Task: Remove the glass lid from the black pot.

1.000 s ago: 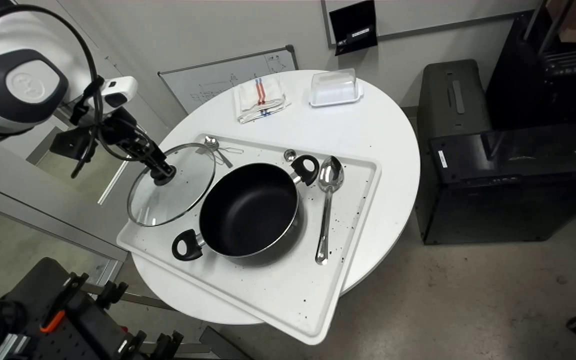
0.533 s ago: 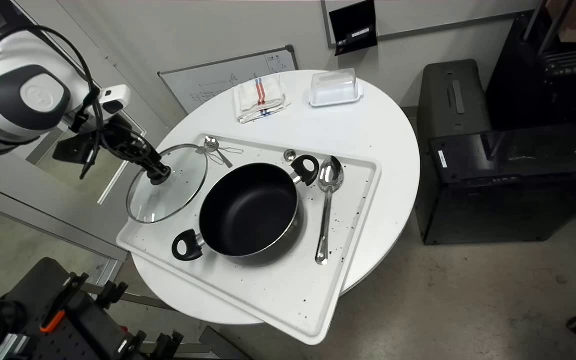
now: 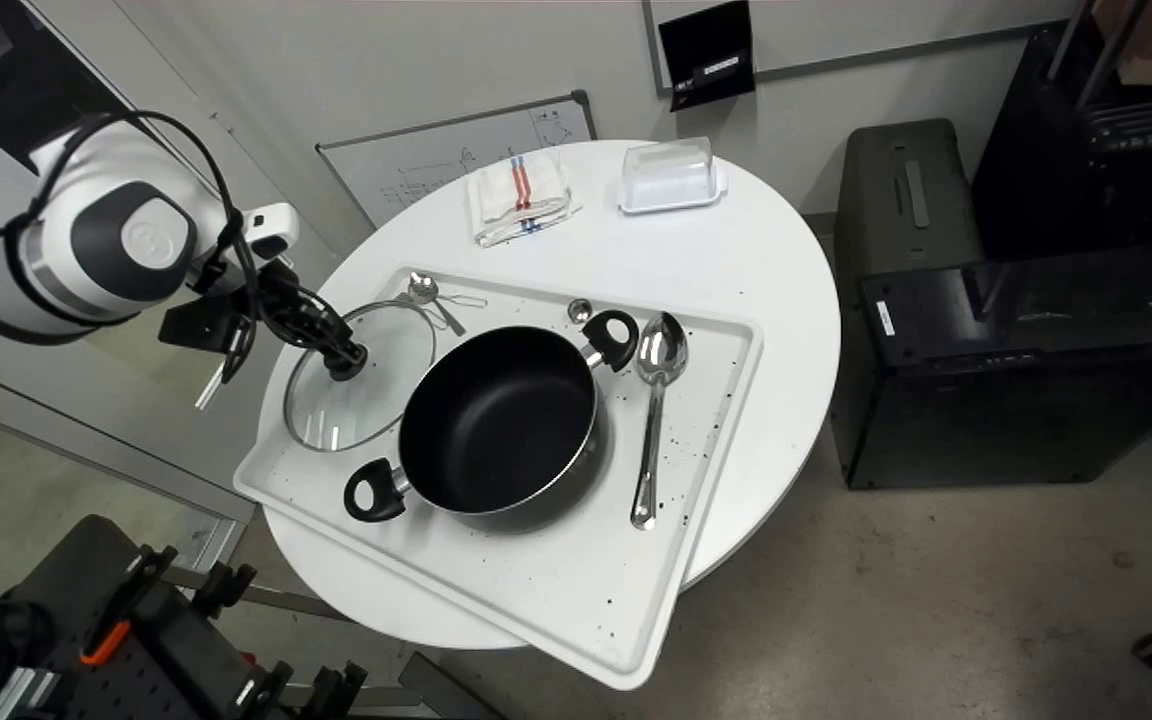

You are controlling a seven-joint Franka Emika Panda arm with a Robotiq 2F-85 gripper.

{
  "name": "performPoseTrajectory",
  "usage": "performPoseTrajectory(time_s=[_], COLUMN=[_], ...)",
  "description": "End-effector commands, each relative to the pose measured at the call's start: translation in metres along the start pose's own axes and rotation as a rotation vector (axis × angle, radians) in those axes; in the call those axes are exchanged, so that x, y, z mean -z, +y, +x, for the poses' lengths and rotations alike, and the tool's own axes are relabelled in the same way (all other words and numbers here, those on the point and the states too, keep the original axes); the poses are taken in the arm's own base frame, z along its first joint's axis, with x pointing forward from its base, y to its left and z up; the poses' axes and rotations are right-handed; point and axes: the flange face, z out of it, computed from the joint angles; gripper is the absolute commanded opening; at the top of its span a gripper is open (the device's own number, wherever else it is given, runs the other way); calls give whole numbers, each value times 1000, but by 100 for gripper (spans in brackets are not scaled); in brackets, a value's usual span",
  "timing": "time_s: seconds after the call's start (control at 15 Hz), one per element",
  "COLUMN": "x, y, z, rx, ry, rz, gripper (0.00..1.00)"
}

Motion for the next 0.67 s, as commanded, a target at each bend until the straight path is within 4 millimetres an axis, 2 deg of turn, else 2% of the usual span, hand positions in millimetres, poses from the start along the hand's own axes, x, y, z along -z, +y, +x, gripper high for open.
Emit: performPoseTrajectory(time_s=[0.0, 0.4, 0.6], x=[-18, -53, -63], y=[4, 17, 19], z=[9, 1, -6], rx=[-5, -20, -17], ry=[43, 37, 24], rz=[11, 0, 1], gripper=[25, 25, 25])
